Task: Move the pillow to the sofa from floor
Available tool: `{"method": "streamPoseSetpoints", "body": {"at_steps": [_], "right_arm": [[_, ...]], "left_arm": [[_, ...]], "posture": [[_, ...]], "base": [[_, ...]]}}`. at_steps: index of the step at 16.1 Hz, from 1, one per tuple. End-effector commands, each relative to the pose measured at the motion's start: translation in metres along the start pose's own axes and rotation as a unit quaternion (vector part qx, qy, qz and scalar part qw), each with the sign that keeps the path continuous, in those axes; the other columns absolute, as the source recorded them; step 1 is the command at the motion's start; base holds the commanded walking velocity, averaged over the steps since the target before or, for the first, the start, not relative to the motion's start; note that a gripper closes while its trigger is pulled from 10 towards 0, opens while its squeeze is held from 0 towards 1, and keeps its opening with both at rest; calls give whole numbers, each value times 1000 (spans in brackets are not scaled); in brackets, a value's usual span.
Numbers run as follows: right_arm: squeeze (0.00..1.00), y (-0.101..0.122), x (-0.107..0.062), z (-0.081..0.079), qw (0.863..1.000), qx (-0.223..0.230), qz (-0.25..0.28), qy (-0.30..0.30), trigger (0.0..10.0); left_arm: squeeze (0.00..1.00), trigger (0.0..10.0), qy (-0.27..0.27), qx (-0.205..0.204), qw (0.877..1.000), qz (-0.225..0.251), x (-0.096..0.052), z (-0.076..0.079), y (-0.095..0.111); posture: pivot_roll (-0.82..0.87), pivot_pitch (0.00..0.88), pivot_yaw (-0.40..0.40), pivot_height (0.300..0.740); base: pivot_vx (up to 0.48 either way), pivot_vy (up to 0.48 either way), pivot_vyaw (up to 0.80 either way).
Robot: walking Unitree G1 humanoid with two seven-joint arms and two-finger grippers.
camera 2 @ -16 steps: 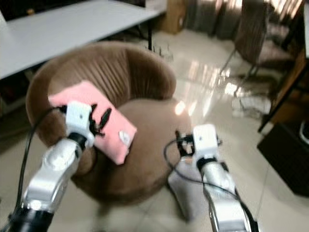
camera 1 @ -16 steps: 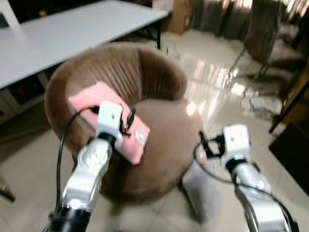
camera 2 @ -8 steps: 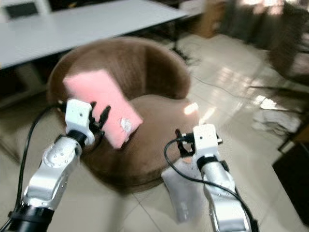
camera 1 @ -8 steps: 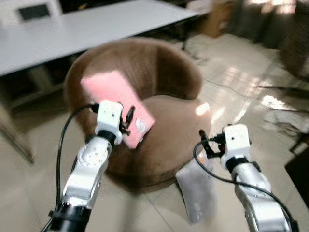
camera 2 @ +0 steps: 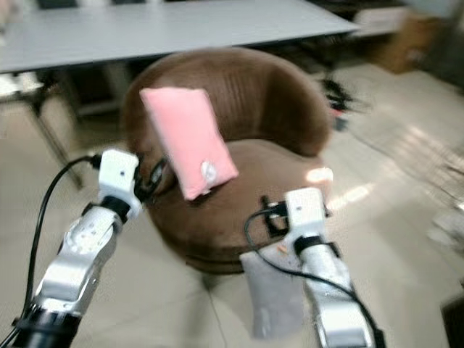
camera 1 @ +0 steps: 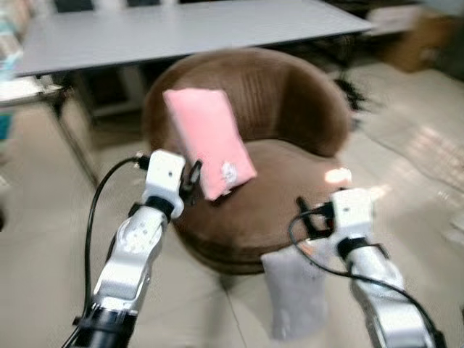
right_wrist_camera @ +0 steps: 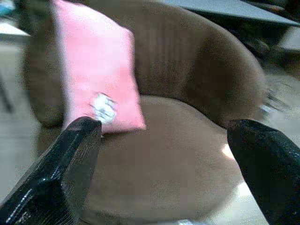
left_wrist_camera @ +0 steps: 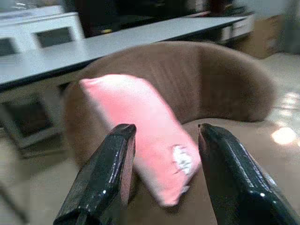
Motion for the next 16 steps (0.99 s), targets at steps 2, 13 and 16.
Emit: {"method": "streamPoseSetpoints", "body": {"at_steps": [2,13,16], "right_arm": [[0,1,-1,8,1000,-9,0,-9,10000],[0,0,-1,8,1000,-10,-2,-3,10000],[0,1,-1,8,1000,-11,-2,-4,10000]], "left_arm": [[0,10000,0,2,1000,8,3,1,5],[0,10000,1,2,1000,8,3,0,5],[0,10000,2,0,1000,8,4,0,5]], "posture": [[-71,0,28,740],[-68,1,28,740],[-70,6,29,740]], "base": [[0,-441,800],[0,-443,800],[0,-444,800]]}}
Point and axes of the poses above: a point about 5 cm out from each wrist's last joint towards the gripper, its own x axis pointing out of the wrist towards the gripper, its own y axis along the axis of the wrist's last joint, z = x × y, the point moved 3 cm from there along x, pointing out of the wrist towards the gripper, and after that the axes turned 14 degrees about x, right-handed, at the moved point
